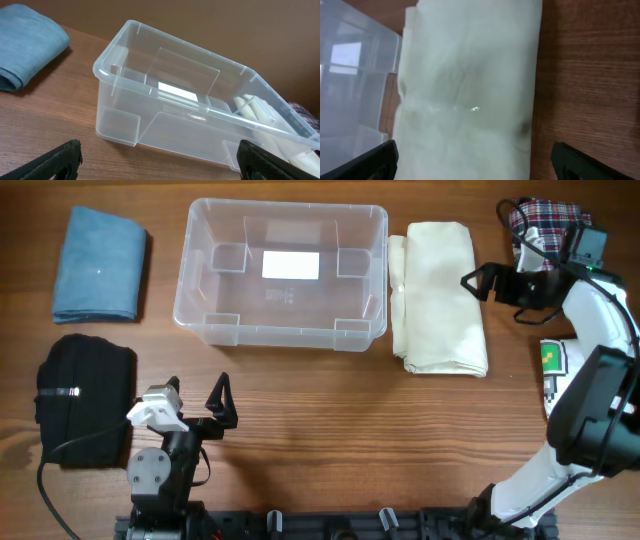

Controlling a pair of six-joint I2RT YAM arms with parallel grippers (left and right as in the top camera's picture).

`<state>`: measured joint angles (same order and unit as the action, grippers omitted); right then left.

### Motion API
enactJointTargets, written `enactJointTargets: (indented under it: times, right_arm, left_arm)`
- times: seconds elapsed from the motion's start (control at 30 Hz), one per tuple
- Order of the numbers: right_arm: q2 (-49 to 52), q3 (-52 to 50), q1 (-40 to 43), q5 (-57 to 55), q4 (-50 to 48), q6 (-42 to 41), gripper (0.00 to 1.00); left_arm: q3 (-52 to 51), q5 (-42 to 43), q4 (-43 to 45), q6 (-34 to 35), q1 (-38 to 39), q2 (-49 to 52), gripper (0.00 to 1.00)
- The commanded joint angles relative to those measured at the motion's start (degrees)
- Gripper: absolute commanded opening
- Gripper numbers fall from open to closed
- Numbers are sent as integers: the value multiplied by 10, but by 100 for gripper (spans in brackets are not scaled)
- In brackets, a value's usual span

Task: Pack container
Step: 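Reach the right gripper to the cream folded cloth and grasp it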

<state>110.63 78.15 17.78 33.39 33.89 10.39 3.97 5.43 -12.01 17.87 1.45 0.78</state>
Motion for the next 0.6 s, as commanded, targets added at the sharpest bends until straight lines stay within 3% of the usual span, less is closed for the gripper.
enactJointTargets:
  times: [0.0, 0.37, 0.57]
  right_arm:
    - [28, 5, -1, 10, -3, 34, 97]
    - [112, 5, 5, 32, -13, 43, 98]
    - [162, 5, 0, 106, -60, -52, 98]
  left_arm:
    - [-3, -4, 2, -9, 3, -4, 100]
    - [-3, -4, 2, -9, 3, -4, 100]
    - [-3, -4, 2, -9, 3, -4, 100]
